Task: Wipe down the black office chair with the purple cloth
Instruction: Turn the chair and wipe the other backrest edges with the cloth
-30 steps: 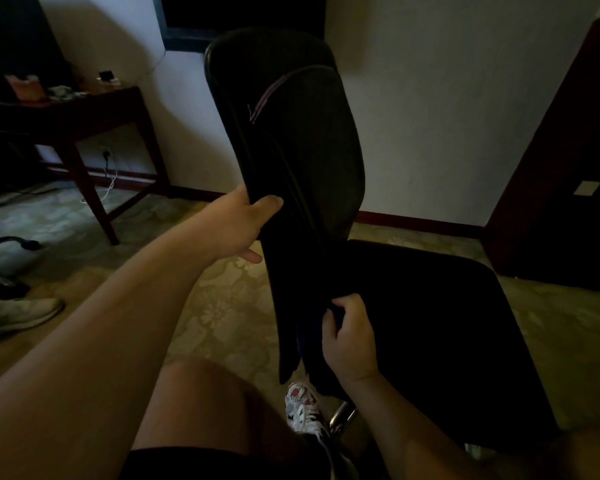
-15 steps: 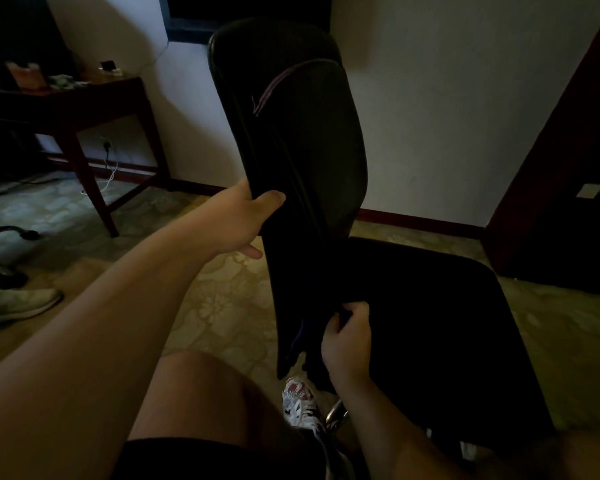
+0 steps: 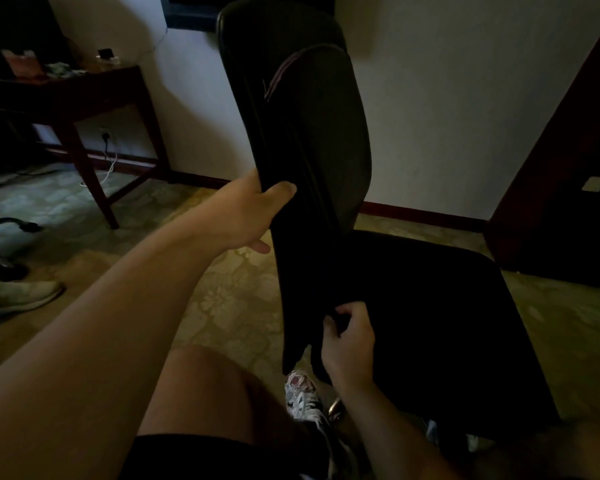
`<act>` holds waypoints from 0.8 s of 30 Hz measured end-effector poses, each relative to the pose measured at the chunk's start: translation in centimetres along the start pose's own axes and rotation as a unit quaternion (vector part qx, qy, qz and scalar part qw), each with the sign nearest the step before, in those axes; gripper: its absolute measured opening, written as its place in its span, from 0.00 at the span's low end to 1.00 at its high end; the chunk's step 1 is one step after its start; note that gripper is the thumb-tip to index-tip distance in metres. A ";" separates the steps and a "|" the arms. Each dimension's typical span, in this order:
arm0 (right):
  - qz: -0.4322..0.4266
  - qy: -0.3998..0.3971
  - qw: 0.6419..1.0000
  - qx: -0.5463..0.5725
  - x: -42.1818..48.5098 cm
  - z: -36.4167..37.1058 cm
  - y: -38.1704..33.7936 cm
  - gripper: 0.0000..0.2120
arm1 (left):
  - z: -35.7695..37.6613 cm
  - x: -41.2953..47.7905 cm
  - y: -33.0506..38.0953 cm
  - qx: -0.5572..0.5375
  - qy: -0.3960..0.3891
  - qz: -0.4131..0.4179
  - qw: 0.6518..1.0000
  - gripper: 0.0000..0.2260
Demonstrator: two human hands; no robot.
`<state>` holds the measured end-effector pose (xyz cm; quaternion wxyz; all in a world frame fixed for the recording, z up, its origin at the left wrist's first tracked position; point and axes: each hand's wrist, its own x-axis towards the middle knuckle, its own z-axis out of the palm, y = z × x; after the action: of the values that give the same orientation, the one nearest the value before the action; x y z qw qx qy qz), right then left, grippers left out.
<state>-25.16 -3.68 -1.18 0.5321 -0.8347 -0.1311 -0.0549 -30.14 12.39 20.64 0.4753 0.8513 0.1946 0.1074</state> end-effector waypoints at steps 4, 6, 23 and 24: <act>-0.085 0.013 0.996 -0.028 1.1 -1.3 -0.5 0.11 | 0.0 0.1 -0.3 0.005 0.004 0.001 1.000 0.17; -0.102 0.029 0.994 -0.021 1.7 -1.8 -1.0 0.11 | 0.0 0.2 -0.4 0.004 0.000 0.003 1.000 0.18; 0.072 -0.051 0.996 -0.009 -0.5 2.2 3.6 0.09 | -0.3 -0.2 -0.3 0.006 -0.018 0.007 1.000 0.17; 0.049 -0.051 0.997 -0.022 -0.3 1.9 3.6 0.09 | -0.4 -0.3 -0.4 0.007 -0.022 0.008 1.000 0.17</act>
<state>-24.52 -3.45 -5.17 0.5086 -0.8531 -0.1157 0.0109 -30.60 12.76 20.48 0.4724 0.8584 0.1777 0.0915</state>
